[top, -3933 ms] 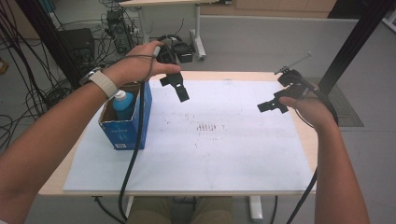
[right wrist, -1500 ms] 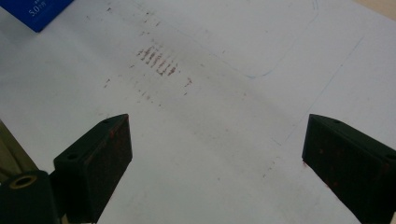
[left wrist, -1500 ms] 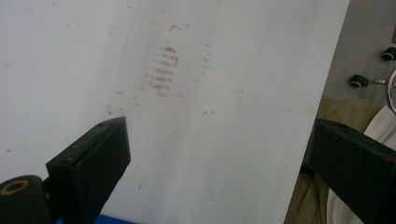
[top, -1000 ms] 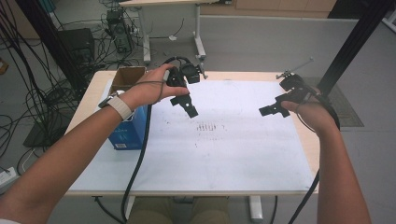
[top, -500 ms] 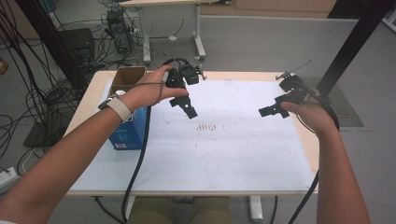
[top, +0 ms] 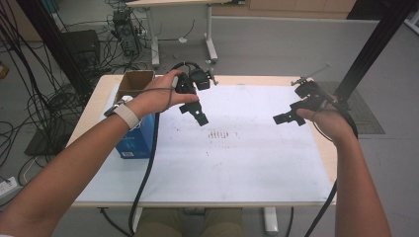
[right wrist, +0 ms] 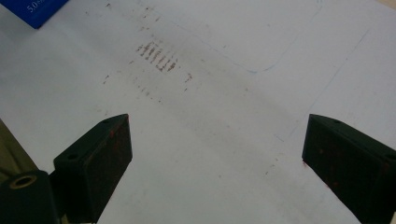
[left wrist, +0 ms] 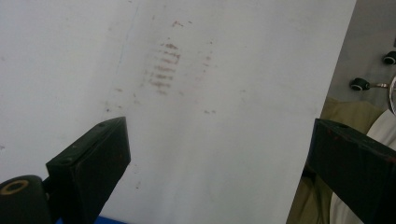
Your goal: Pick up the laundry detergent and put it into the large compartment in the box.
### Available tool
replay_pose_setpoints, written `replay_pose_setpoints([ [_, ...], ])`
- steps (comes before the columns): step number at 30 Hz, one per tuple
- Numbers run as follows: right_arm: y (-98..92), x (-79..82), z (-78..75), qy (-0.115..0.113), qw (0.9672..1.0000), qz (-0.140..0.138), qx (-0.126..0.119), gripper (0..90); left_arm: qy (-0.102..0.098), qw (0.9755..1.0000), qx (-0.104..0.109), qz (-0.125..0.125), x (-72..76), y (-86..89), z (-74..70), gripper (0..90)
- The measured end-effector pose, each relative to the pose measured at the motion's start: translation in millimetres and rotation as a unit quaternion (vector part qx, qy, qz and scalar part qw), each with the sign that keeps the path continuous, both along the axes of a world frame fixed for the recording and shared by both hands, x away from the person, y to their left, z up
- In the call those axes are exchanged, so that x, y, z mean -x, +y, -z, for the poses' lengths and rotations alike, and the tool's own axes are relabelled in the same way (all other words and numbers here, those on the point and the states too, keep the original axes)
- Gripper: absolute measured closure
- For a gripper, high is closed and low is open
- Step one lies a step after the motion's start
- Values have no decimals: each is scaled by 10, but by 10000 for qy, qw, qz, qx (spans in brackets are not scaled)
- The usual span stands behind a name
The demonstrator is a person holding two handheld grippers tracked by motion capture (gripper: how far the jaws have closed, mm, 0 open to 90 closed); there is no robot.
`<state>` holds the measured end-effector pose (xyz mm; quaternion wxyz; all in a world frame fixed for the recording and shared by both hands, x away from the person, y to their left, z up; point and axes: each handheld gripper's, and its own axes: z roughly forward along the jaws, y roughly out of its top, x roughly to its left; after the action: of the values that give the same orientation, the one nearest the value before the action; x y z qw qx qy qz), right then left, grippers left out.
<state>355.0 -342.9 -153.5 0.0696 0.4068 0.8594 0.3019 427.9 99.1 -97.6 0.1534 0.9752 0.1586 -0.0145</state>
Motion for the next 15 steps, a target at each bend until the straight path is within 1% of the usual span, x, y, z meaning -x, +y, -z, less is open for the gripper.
replay_pose_setpoints([
  [5, -8, 6, 3, 16, 10000, 14, 6, 82, 26, 10000, -41, 17, -6, -10, 19, 62],
  [15, 3, 12, 29, -3, 10000, -18, -37, 81, 5, 10000, -25, -37, 6, 19, 36, 63],
])
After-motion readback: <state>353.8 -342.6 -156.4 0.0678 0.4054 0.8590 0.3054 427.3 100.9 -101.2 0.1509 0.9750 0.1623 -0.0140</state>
